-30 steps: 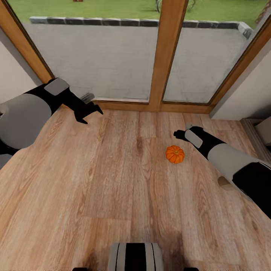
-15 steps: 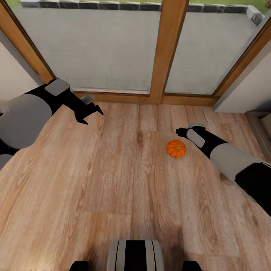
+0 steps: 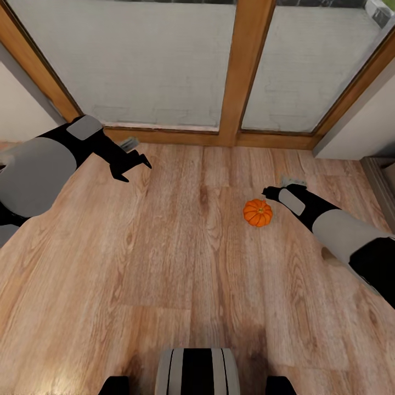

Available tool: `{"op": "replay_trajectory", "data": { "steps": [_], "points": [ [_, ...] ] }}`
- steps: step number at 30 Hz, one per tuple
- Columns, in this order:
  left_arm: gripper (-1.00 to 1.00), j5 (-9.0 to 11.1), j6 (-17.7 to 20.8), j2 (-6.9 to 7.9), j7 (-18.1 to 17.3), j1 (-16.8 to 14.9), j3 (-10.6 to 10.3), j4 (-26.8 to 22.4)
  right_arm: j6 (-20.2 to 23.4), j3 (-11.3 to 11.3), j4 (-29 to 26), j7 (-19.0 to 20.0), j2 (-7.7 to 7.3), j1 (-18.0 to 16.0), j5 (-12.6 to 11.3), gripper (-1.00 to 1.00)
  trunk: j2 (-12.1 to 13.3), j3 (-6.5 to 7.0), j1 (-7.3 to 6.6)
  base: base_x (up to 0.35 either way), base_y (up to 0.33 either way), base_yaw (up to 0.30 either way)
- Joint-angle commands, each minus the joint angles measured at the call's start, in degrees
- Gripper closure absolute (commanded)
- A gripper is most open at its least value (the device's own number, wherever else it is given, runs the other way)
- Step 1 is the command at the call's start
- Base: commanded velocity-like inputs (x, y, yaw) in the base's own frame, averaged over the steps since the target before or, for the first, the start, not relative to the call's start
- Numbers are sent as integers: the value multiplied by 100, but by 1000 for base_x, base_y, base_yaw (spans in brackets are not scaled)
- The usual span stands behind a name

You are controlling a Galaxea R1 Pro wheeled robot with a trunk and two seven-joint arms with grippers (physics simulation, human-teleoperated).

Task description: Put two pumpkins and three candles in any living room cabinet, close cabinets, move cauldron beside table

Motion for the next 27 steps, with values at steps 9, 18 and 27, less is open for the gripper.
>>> {"op": "replay_trajectory", "data": {
  "steps": [9,18,27],
  "points": [
    [-100,19,15,-4,58,4,47,4,33,59,-2,210,29,12,-62,-100,-5,-70,7,0,0,0],
    [-100,19,15,2,58,6,47,5,58,57,4,679,31,64,-61,-100,-5,-70,7,0,0,0],
    [-100,19,13,-1,58,7,47,5,39,54,6,690,31,172,-61,-100,-11,-159,17,0,0,0]
  ]
}}
